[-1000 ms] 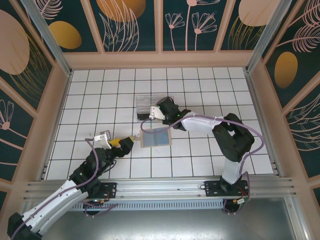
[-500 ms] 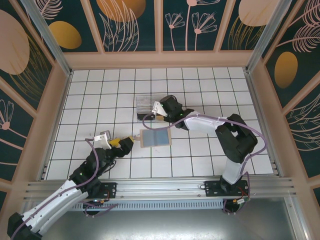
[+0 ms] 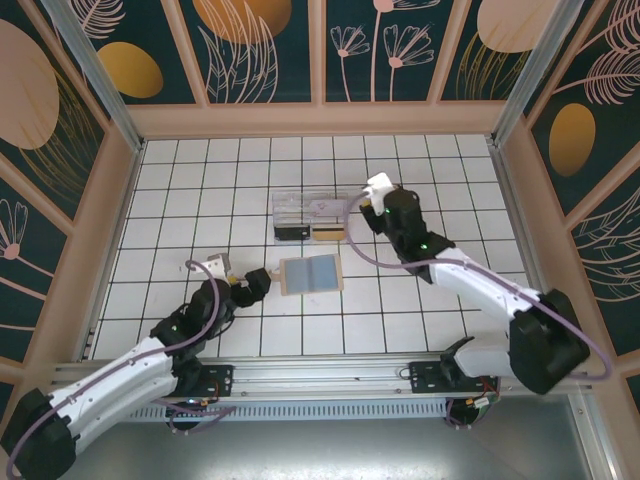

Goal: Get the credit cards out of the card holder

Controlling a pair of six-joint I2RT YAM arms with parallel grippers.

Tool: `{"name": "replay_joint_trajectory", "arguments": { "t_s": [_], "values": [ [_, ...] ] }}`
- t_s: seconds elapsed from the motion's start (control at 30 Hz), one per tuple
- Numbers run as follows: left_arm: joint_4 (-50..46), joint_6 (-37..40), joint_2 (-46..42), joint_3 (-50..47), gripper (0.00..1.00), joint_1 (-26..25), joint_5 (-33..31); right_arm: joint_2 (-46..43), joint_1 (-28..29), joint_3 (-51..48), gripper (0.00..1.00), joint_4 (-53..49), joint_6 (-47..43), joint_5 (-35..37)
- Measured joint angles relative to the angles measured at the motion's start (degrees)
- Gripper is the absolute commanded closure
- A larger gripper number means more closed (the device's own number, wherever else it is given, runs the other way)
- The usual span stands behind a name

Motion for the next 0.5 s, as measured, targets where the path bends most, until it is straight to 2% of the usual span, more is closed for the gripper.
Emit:
{"name": "replay_joint_trajectory", "arguments": {
  "t_s": [0.13,0.23,0.3,0.5],
  "values": [
    [-0.07,-0.22,9.9,5.79,0.01,0.0,-3.93,-5.57,-1.25,-7.78,0.26,4.61,7.23,-0.81],
    [-0.81,-0.42,17.31,10.32,0.01,0.0,-7.54,-8.5,-1.46,-13.92,0.23,8.2,11.34,-0.66],
    [-2.27,-0.44,21.64,13.77,0.01,0.0,-10.47,-9.27,-1.51,-16.72,0.03,9.99,13.31,-0.63],
    [-3.69,2.14,29.94,21.53,0.01,0.0,-18.75,-9.62,-2.4,-21.16,0.01,14.6,17.53,1.9]
  ]
}}
